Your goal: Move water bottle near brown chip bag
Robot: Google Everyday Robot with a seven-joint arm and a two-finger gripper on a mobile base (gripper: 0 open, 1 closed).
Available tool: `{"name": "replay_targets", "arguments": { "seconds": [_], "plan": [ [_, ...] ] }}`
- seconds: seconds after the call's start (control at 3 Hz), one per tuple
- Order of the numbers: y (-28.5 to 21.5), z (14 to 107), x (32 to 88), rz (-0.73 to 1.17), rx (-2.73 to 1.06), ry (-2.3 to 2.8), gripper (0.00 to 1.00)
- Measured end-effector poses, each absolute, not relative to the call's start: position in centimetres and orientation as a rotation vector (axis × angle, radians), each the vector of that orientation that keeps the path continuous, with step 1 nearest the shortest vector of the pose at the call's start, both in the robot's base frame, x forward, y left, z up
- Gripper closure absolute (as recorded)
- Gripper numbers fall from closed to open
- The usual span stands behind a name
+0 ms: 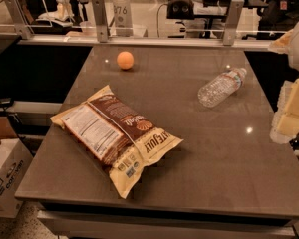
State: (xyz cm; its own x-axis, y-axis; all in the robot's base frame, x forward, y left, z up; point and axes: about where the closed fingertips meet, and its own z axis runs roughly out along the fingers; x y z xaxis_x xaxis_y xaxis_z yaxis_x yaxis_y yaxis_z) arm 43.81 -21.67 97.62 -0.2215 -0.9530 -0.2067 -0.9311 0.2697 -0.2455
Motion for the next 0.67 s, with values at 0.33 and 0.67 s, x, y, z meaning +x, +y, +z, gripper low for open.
{"name": "replay_targets", "arguments": {
  "seconds": [0.33, 0.67],
  "plan": [
    [-21.66, 97.62, 43.82, -0.098, -1.725, 2.232, 0.00],
    [-21.43, 97.83, 44.45, -0.083, -1.755, 2.222, 0.00]
  ]
}}
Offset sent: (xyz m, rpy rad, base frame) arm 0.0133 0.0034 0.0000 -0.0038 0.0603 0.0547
